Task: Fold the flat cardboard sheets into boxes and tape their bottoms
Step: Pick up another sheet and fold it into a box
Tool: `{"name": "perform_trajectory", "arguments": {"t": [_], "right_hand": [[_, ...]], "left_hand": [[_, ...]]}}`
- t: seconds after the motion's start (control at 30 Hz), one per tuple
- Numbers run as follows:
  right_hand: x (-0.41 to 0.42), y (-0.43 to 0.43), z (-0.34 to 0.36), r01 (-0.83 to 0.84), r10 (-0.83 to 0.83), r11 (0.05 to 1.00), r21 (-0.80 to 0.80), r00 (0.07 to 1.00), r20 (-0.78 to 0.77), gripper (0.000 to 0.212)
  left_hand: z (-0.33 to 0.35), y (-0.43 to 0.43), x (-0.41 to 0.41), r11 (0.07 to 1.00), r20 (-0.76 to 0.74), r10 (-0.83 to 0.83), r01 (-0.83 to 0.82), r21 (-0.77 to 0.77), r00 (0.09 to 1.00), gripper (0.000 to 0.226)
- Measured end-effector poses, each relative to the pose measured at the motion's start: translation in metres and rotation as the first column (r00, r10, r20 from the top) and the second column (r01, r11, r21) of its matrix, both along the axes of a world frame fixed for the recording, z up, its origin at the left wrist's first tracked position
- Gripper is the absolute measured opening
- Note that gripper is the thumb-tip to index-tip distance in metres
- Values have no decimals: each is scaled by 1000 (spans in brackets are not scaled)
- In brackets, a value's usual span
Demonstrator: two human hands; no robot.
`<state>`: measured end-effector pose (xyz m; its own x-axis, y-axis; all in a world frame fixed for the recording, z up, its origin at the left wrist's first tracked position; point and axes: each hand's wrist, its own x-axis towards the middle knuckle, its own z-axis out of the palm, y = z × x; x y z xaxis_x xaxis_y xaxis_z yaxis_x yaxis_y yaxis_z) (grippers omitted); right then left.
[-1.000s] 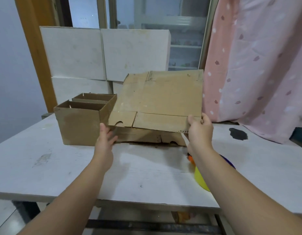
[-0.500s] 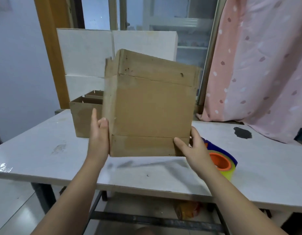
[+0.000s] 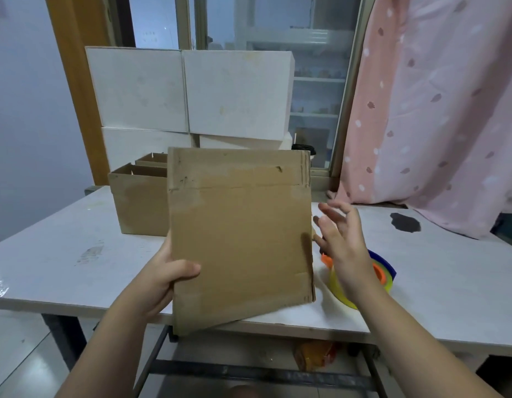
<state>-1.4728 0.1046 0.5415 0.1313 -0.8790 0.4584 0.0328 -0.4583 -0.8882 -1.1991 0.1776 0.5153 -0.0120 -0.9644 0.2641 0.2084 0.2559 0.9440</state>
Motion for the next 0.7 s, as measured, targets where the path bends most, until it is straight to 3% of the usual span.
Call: {"name": "perform_trajectory", "arguments": {"t": [0.1,0.17,0.27,0.33,0.43,0.6,0.7], "right_hand": [[0,-5,14,1,-4,1000,-19,981,-192,78],[2,-9,19,-64,59,998,-19,975,-213,99],[7,-13,26,-110,84,990,-93,964,-252,107],[12,-12,33,-95,57,987,-127,959,-277,97],[16,-9,44,-79,5,970,-229,951,-308,59],[16,-12,49,-98,37,974,-203,958,-283,26],[16,-13,46,-70,19,982,-178,961,-275,15]], "left_hand": [[-1,5,6,1000,43,19,-20,19,999,75],[6,5,3,999,74,30,-27,-41,997,86],[23,2,-8,963,134,168,-133,-234,977,90],[37,-1,-12,917,95,289,-247,-313,953,76],[53,-5,-13,836,57,394,-332,-437,917,56],[66,-10,-22,798,250,543,-400,-450,802,25],[66,-13,-18,779,334,603,-446,-441,724,32]]}}
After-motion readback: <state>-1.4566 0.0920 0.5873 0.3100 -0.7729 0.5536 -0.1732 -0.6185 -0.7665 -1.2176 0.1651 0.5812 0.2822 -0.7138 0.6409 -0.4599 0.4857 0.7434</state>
